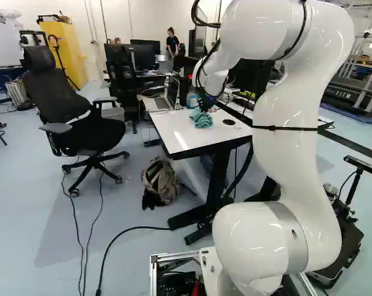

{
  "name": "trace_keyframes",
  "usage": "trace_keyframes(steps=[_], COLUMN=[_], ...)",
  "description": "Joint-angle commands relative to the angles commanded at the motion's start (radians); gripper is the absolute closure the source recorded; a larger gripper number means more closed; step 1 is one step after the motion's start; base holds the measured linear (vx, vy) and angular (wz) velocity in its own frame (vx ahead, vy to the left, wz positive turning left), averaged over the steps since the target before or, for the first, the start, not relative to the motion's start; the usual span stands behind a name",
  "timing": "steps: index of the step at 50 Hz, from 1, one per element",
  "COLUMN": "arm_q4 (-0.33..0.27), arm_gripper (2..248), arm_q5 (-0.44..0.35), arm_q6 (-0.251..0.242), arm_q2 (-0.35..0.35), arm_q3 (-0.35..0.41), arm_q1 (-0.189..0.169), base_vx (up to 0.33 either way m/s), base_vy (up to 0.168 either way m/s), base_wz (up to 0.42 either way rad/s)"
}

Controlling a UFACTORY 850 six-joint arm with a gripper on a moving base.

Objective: Clean the table with the green towel

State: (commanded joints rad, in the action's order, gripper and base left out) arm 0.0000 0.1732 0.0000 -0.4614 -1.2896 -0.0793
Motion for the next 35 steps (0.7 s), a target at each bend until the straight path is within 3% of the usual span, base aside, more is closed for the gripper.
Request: trace_keyframes(steps=[35], arm_q4=[0.000], arm_gripper=[228], arm_q5=[0.034], arm_q6=[0.000], arm_q2=[-0.024], arm_q3=[-0.005], arm_q1=[0.000], base_vx=[0.000], base_vy=[0.000], base_wz=[0.000])
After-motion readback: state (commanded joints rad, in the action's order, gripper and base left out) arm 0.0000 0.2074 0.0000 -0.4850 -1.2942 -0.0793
